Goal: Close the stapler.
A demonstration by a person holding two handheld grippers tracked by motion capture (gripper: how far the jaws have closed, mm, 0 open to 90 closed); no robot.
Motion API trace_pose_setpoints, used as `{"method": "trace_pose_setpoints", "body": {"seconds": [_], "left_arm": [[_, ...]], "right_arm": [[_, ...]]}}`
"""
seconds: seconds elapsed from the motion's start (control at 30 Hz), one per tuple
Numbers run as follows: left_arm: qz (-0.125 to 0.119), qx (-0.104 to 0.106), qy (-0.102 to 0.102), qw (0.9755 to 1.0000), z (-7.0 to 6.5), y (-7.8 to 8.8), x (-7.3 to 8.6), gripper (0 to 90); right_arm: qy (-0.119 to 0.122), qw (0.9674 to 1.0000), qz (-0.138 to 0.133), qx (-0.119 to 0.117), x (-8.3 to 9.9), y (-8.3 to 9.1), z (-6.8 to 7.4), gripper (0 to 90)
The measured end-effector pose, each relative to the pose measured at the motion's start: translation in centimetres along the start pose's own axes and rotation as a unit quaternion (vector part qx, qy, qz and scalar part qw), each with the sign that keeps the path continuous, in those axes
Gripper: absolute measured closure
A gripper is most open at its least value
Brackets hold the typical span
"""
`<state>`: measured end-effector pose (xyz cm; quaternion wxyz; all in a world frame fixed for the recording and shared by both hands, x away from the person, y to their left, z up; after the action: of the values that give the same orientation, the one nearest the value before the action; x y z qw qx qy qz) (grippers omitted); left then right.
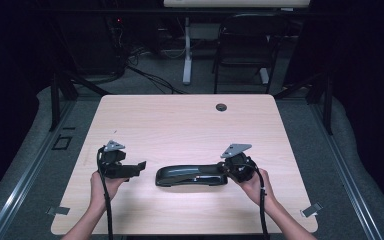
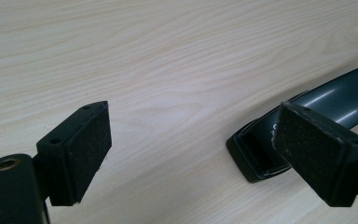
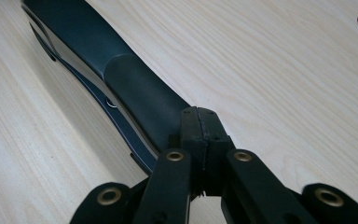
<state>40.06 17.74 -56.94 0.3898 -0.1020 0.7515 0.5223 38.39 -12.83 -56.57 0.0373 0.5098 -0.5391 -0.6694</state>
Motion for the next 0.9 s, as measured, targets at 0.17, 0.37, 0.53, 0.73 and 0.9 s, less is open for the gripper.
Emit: {"method": "trace_pose_setpoints", "body": {"seconds": [0.17, 0.37, 0.53, 0.73, 0.9], "left_arm": [[-0.001, 0.0, 0.0, 1.0, 0.0, 0.0, 0.0, 11.6], [0.001, 0.004, 0.0, 1.0, 0.0, 0.0, 0.0, 11.3], [-0.004, 0.006, -0.003, 1.0, -0.2, 0.0, -0.1, 10.7], [-0.001, 0.007, -0.007, 1.0, -0.3, 0.0, -0.1, 10.6], [0.0, 0.008, -0.007, 0.9999, -0.3, 0.0, 0.0, 10.6]], "right_arm": [[-0.002, 0.9999, -0.013, -0.002, -0.7, 0.7, 0.0, 90.0], [-0.005, 0.9998, -0.02, -0.005, -0.9, 0.9, -0.1, 87.9], [-0.012, 0.9994, -0.029, -0.012, -1.5, 1.2, 0.0, 83.9], [-0.006, 0.9995, -0.026, -0.014, -2.0, 1.6, 0.5, 71.1], [-0.014, 0.9992, -0.031, -0.022, -2.2, 2.3, 0.4, 52.0]]}}
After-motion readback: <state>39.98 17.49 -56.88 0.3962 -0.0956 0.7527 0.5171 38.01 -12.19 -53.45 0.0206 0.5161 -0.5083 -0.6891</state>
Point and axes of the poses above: each handheld gripper's, and its own axes: y roughly backward along the jaws, x roughly out of its underside, z roughly to its left, the point moved 9 cm from there along -y, roughly forward along the jaws, and after that the axes turned 2 degrees about z, right-handed, at the moved point
